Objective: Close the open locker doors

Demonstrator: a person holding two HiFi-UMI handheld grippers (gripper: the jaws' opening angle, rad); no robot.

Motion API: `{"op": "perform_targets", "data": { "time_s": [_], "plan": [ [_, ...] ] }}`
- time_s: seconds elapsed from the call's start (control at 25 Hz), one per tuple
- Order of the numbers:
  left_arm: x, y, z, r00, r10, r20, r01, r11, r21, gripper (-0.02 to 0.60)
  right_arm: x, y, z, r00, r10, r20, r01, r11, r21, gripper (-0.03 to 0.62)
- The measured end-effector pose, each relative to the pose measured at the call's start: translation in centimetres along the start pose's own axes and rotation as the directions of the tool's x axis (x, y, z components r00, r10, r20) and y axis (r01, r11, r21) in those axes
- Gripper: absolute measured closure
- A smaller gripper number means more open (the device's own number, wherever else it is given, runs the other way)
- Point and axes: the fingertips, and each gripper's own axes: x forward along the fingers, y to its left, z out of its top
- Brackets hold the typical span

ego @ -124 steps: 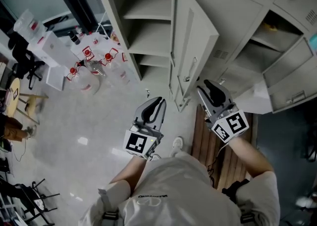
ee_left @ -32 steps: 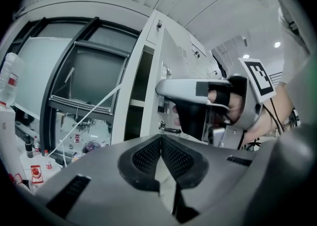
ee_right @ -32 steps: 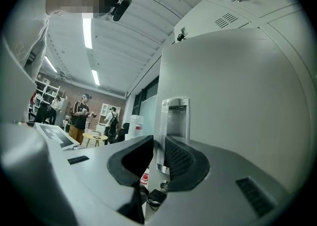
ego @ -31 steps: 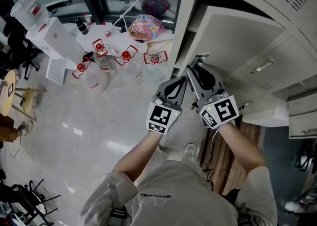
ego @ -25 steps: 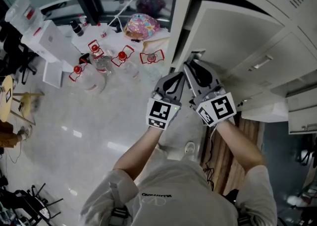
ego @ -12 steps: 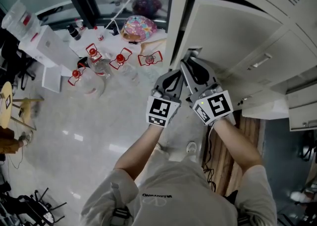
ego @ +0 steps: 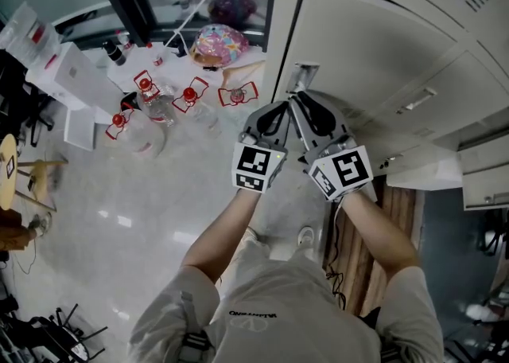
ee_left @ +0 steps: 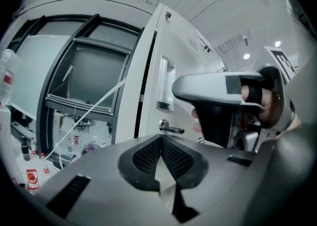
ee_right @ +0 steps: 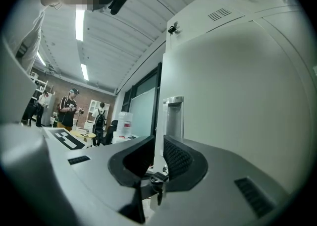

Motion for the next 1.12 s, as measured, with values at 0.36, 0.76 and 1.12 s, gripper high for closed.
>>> {"op": "perform_targets", "data": {
  "time_s": [0.36, 0.76, 1.12],
  "plan": [
    [1.9, 1.4, -0.9, 0.999, 0.045, -0.009, -0.045, 0.999, 0.004, 0.578, -1.5, -0.8, -1.2, 0.999, -0.012, -0.032, 0.013, 1.000, 0.012, 0.533],
    [2.6, 2.4, -1.5, 0.997, 0.077, -0.009, -0.077, 0.997, 0.023, 0.578, -3.2, -1.0, -2.0, 0.998, -0.023, -0.052, 0.025, 0.999, 0.025, 0.536],
    [2.6, 2.1, -1.5, 0.997, 0.077, 0.002, -0.077, 0.996, 0.043, 0.577, -4.9, -1.2, -2.5, 0.998, -0.032, -0.061, 0.034, 0.999, 0.033, 0.536]
  ]
}}
